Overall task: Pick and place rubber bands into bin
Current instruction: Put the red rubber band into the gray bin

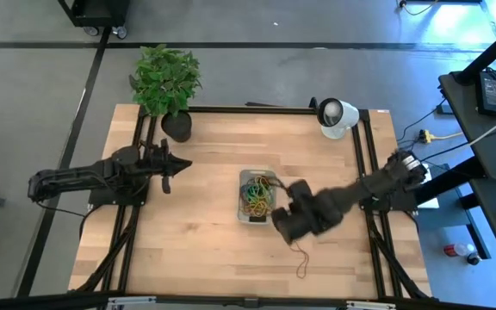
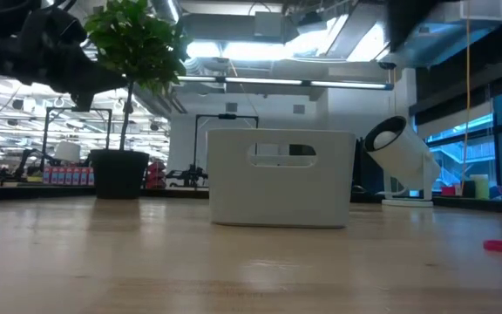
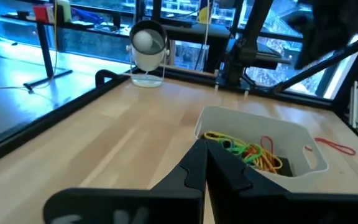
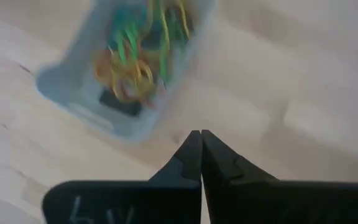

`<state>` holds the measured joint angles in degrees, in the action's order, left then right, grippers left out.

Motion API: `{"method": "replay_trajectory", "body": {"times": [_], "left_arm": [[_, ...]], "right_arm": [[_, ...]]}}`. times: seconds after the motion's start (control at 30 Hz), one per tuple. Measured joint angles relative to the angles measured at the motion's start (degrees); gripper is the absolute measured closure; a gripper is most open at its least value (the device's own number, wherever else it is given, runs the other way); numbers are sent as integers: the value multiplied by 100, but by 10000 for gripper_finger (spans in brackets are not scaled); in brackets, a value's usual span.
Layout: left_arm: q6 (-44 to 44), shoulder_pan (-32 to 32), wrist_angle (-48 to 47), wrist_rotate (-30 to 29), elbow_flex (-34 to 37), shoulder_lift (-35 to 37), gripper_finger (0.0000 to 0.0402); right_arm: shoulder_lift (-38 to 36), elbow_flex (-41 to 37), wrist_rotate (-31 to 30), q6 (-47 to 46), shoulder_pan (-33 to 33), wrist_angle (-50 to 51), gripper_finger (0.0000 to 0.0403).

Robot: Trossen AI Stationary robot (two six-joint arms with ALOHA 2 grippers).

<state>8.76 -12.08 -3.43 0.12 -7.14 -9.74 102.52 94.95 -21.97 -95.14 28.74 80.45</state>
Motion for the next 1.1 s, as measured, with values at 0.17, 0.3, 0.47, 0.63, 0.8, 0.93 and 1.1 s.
{"method": "replay_trajectory", "body": {"times": [0.17, 0.3, 0.47, 0.63, 0.8, 0.93, 1.1], "left_arm": [[-33, 251, -18, -414, 314, 433, 400], [22, 394, -21, -578, 479, 767, 400], [-146, 495, -15, -730, 477, 938, 400], [-154, 495, -18, -739, 477, 939, 400], [-204, 493, -18, -739, 477, 939, 400], [-250, 493, -18, -739, 477, 938, 400], [-419, 493, -21, -694, 477, 916, 400]], "right_arm": [[-17, 353, -210, 1670, -787, -174, 402], [-11, 318, -192, 2828, -1379, -785, 403], [35, 307, -33, 3254, -1846, -782, 403], [17, 307, -40, 3275, -1895, -752, 399], [-6, 307, -40, 3149, -1686, -547, 397], [-6, 307, 64, 2939, -1341, -260, 399], [-9, 245, 236, 2084, -735, 270, 401]]}}
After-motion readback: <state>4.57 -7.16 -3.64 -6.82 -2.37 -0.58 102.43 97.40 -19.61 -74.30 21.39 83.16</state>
